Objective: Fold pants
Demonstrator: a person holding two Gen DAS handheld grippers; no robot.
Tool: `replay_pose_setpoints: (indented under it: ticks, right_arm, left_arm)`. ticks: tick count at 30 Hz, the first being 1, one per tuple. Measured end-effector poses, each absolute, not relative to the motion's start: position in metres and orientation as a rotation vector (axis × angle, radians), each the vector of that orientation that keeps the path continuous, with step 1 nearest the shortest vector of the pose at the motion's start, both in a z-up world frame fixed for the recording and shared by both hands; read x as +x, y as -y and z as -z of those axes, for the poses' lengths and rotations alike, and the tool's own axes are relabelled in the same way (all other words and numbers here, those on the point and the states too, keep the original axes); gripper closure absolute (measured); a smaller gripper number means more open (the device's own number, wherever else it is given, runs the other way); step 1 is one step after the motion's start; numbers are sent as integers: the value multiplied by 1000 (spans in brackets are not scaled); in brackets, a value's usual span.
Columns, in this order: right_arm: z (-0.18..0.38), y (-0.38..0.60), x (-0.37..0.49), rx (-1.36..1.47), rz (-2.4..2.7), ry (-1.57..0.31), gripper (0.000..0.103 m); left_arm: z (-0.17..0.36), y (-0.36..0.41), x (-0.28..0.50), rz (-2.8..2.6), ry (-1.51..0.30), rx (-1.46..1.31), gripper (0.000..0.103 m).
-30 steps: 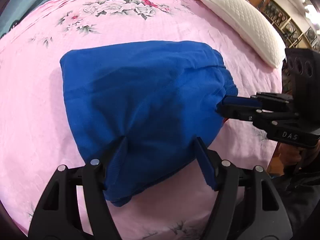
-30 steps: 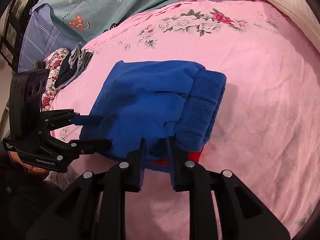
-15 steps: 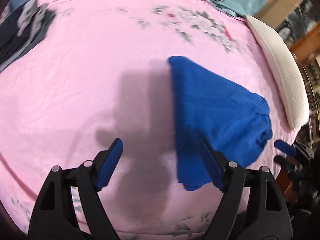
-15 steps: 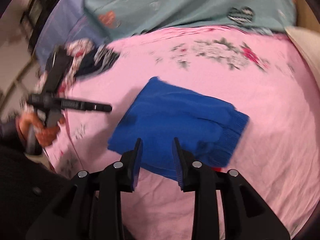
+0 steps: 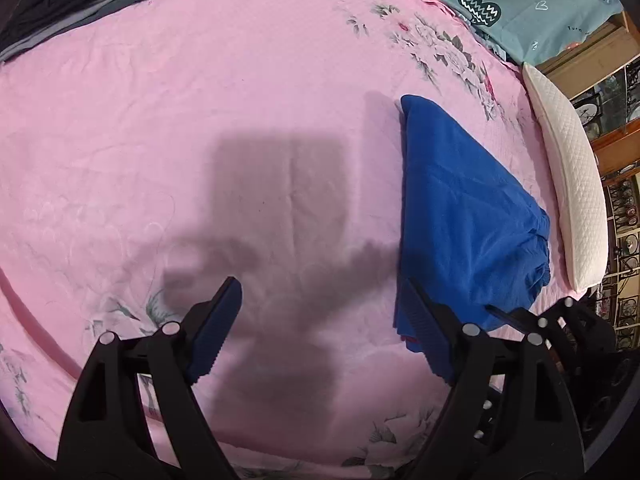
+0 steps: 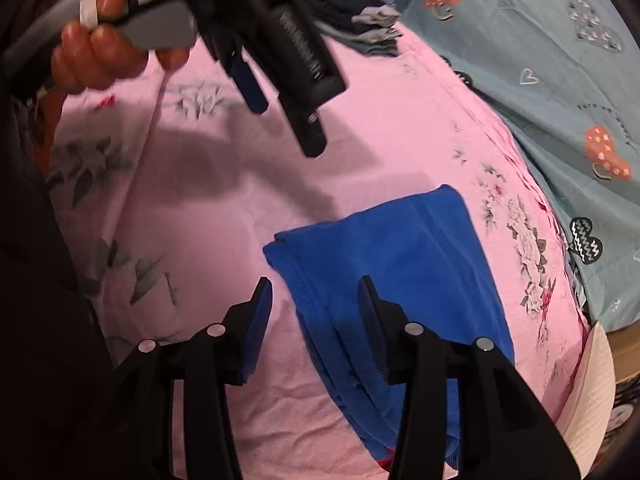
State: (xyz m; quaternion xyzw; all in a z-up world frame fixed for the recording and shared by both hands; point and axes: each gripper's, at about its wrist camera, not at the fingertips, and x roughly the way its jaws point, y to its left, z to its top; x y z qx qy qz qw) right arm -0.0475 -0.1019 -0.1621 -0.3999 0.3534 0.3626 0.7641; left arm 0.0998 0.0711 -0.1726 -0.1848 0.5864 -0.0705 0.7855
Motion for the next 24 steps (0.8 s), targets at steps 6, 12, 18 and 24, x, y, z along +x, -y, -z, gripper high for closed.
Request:
replay_pose_setpoints:
  ticks: [6,12,18,24]
  right_arm:
    - [187,89,-47,-1056,-691,-691,54]
    - [195,89,-43,-1057,-648,-663,55]
    - [171,103,-25,-861,-630,-714,87]
    - [143,123,-18,-733,-599,-682,88]
  left_arm:
    - [174,-61,97,175,-1272,-355,19]
    - [172,-60,100,179,-1276,-341,19]
    - [174,-62,101,214,-1303,-408,17]
    - [181,-48,106,336,-1367,-578,14]
